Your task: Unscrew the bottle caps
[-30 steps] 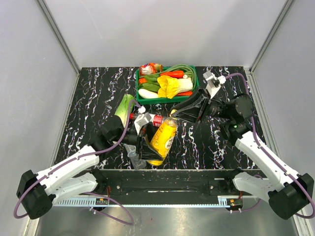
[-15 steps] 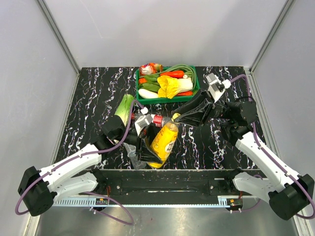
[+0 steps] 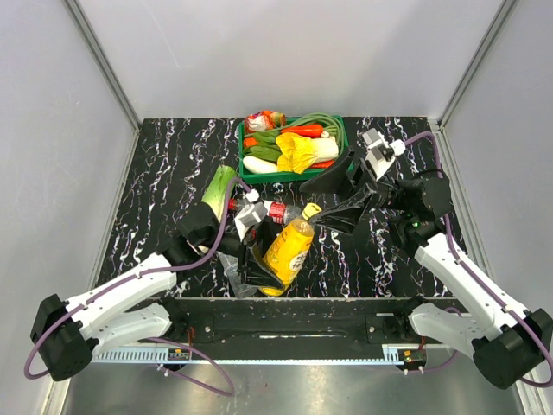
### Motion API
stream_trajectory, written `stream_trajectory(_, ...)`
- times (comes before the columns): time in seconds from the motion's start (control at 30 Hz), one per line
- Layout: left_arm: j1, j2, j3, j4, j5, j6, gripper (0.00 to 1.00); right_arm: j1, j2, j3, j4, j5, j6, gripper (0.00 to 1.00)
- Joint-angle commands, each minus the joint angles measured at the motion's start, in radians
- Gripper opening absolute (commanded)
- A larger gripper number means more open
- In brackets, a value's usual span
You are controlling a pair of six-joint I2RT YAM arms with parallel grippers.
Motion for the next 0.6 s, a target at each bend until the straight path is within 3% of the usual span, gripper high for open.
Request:
stream_trajectory(0.0,-0.003,-0.019,0.065,0.001,-0.003,0.066,0.0,0.002,-0.025,0.014,-0.034,0.055,-0.024,0.98)
stream_trajectory(0.33,-0.003,-0.028,0.091,-0.181,-0.11,0.176,0.0,0.002,-0.068,0.048,-0.137,0.075,-0.044,1.0)
stream_trajectory(0.57,-0.005,-0.043,0.14,-0.403,-0.314,0.293,0.0,0.002,-0.107,0.076,-0.328,0.216,-0.134,1.0)
